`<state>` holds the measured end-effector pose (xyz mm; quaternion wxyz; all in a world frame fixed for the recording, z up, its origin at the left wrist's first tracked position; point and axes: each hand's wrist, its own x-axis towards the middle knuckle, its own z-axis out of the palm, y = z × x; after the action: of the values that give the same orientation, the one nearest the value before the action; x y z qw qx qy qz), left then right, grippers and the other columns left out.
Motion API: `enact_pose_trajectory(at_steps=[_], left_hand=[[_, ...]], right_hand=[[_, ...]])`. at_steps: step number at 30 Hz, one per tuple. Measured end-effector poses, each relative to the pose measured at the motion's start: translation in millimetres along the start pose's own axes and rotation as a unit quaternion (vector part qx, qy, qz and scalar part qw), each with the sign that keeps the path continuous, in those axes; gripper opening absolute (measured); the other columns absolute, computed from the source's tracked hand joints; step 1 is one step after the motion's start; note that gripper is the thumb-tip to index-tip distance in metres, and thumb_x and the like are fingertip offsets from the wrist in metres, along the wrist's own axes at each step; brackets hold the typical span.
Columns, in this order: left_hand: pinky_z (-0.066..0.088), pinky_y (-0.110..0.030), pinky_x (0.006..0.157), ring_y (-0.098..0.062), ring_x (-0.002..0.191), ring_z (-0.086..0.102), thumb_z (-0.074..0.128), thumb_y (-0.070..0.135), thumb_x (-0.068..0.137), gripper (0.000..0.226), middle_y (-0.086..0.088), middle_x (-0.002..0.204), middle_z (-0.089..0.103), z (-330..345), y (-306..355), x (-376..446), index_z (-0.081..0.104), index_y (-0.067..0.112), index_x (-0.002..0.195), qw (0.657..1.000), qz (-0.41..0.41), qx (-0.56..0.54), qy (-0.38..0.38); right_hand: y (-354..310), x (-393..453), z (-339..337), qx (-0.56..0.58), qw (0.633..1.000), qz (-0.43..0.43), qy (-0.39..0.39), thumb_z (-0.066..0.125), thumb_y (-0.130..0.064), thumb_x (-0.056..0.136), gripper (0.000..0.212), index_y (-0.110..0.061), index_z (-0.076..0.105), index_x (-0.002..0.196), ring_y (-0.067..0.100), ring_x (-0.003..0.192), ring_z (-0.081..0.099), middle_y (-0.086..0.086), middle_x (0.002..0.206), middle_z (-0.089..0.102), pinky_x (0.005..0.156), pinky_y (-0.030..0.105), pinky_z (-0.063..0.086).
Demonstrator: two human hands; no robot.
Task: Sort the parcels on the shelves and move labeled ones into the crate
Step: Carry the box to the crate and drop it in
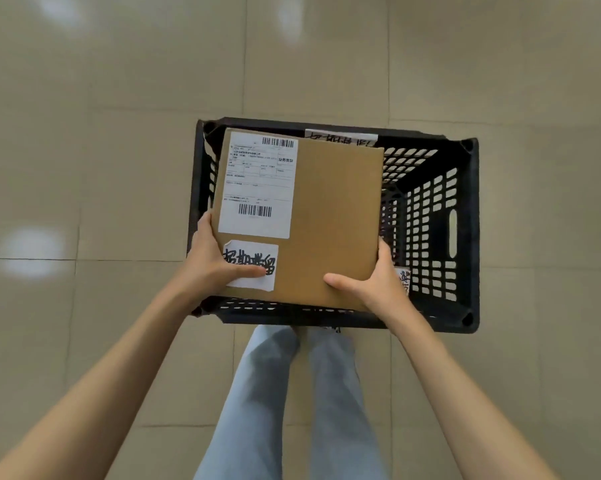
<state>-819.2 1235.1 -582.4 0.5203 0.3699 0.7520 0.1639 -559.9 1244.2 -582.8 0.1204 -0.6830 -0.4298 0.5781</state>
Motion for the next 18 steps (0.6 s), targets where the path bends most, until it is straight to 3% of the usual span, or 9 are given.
enact_pose_trajectory(at_steps=[4, 8, 12, 18], left_hand=[[0.033, -0.029, 0.101, -0.009, 0.118, 0.039, 0.091, 0.022, 0.048, 0.126, 0.002, 0.141, 0.037, 21.1, -22.3, 50.2, 0.01, 0.027, 0.144, 0.999, -0.026, -0.003, 0.021], [0.024, -0.048, 0.113, -0.024, 0.136, 0.029, 0.089, 0.022, 0.054, 0.128, -0.007, 0.149, 0.028, 38.4, -46.5, 94.1, 0.002, 0.017, 0.147, 0.994, -0.094, 0.027, 0.041], [0.026, -0.048, 0.109, -0.029, 0.136, 0.027, 0.085, 0.026, 0.06, 0.125, -0.01, 0.149, 0.022, 61.6, -65.9, 124.0, -0.004, 0.016, 0.147, 0.988, -0.126, 0.072, 0.06], [0.023, -0.051, 0.112, -0.034, 0.139, 0.017, 0.079, 0.021, 0.069, 0.116, -0.012, 0.152, 0.014, 86.4, -87.2, 153.8, -0.007, 0.013, 0.148, 0.98, -0.13, 0.117, 0.09]], right_hand=[[22.3, 59.0, 17.7, -0.007, 0.999, 0.037, -0.012, 0.086, -0.033, 0.062, 0.118, -0.027, 0.006, 0.148, 0.011, 0.121, 0.038, -0.001, 0.146, 0.034, 0.104, 0.033, 0.033], [42.5, 114.5, 42.8, -0.036, 0.998, 0.051, -0.014, 0.087, -0.029, 0.061, 0.119, -0.021, 0.006, 0.147, 0.019, 0.131, 0.036, 0.003, 0.147, 0.033, 0.11, 0.04, 0.029], [65.5, 154.3, 59.5, -0.042, 0.997, 0.068, -0.019, 0.087, -0.023, 0.06, 0.12, -0.021, 0.004, 0.146, 0.023, 0.134, 0.036, 0.006, 0.148, 0.033, 0.113, 0.047, 0.029], [94.1, 180.5, 76.5, -0.075, 0.991, 0.106, -0.021, 0.085, -0.028, 0.064, 0.118, -0.02, 0.002, 0.147, 0.023, 0.134, 0.036, 0.005, 0.15, 0.031, 0.11, 0.042, 0.029]])
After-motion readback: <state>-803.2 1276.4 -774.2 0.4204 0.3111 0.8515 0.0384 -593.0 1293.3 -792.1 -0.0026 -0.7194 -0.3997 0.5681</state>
